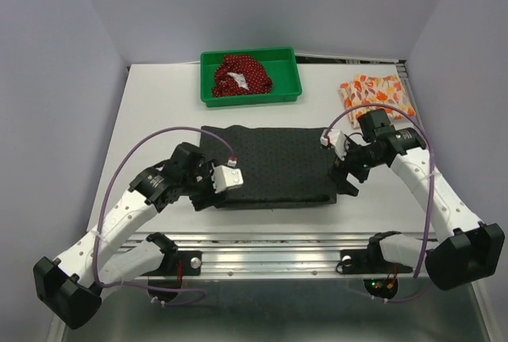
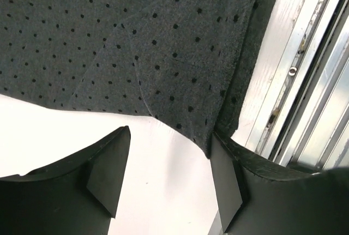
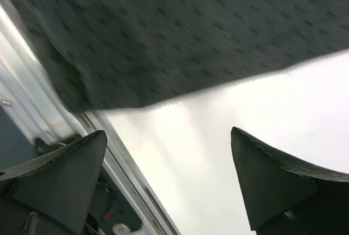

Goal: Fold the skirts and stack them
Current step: Flatten the skirt out

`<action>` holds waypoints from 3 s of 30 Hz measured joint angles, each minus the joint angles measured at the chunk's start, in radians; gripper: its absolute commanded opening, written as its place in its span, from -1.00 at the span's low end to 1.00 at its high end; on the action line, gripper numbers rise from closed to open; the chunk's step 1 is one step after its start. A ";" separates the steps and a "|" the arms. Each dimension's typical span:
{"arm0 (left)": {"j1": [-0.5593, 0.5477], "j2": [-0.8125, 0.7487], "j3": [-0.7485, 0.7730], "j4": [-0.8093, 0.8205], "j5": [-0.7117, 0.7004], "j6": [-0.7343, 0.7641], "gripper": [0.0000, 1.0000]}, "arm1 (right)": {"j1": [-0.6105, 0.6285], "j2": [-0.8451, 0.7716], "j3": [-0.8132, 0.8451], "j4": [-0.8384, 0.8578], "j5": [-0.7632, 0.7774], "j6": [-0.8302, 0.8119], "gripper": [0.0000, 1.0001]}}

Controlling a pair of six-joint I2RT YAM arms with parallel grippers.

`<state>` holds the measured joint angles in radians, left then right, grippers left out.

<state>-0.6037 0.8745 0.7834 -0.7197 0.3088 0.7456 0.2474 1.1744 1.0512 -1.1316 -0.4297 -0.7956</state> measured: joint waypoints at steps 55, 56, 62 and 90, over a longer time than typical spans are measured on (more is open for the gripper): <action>0.216 1.412 1.097 0.129 -0.108 -0.407 -0.37 | 0.339 0.431 -0.051 0.309 0.140 0.265 0.22; 0.193 1.423 1.116 0.131 -0.107 -0.397 -0.33 | 0.359 0.427 -0.034 0.291 0.100 0.278 0.22; 0.074 1.416 1.117 0.141 -0.035 -0.371 -0.21 | 0.372 0.421 0.171 0.243 -0.032 0.333 0.19; 0.208 1.111 0.613 0.113 0.081 -0.445 -0.29 | 0.212 0.508 -0.033 0.441 0.139 0.325 0.10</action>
<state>-0.3958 1.9854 1.3964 -0.6064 0.3901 0.3004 0.4595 1.6825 1.0183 -0.6903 -0.2905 -0.4706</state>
